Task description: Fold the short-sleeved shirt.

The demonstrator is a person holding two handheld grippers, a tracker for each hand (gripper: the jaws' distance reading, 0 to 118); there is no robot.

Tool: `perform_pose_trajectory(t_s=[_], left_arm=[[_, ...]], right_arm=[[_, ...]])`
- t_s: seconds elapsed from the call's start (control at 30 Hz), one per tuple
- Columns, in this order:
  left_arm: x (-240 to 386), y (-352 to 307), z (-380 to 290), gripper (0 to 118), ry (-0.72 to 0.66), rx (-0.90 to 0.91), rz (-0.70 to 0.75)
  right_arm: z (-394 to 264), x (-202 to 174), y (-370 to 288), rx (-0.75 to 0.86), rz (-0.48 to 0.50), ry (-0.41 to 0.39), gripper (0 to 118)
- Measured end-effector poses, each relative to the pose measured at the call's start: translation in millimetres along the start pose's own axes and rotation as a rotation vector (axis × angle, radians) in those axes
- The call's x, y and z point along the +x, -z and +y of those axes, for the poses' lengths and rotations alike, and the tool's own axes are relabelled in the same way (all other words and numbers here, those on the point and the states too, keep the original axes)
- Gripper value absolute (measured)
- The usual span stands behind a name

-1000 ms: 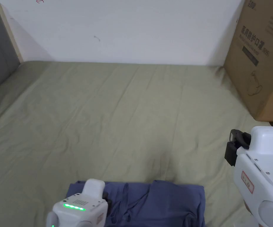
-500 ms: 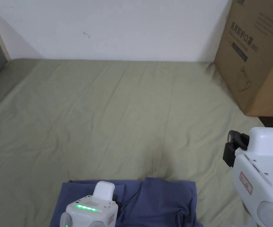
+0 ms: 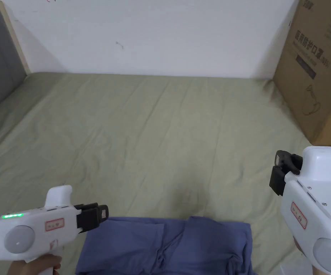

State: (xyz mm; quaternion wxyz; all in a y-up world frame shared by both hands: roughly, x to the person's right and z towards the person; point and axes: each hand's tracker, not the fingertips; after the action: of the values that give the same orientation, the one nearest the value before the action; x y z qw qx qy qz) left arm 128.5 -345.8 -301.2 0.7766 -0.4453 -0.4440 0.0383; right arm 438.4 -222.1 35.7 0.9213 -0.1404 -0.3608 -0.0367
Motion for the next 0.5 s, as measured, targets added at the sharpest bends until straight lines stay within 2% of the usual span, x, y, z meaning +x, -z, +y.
perform_pose_trajectory(t_s=[0.07,0.1,0.13,0.2,0.37,0.43,0.5], left_arm=[[-25.2,9.0,-4.1,85,-0.086,-0.065,0.011],[-36.3,15.0,-6.7,107,-0.134,-0.111,0.012],[-46.5,20.9,-8.8,111,-0.172,-0.148,0.004],[-64.8,31.0,-15.7,111,-0.24,-0.183,-0.023],[-81.2,53.2,-32.2,107,-0.267,-0.223,-0.056],[-91.5,63.5,-38.2,89,-0.262,-0.232,-0.054],[-88.4,70.7,-41.3,60,-0.244,-0.25,-0.054]], right_arm=[[-1.4,-3.9,3.2,-0.009,0.009,-0.004,0],[-2.2,-5.7,4.7,-0.015,0.013,-0.006,0],[-3.0,-7.5,5.5,-0.019,0.014,-0.007,0],[-4.8,-10.9,6.8,-0.026,0.018,-0.009,0],[-8.0,-15.1,11.2,-0.052,0.017,-0.033,0],[-8.5,-14.5,12.3,-0.058,0.013,-0.04,0],[-8.5,-13.0,12.9,-0.065,0.008,-0.045,0]])
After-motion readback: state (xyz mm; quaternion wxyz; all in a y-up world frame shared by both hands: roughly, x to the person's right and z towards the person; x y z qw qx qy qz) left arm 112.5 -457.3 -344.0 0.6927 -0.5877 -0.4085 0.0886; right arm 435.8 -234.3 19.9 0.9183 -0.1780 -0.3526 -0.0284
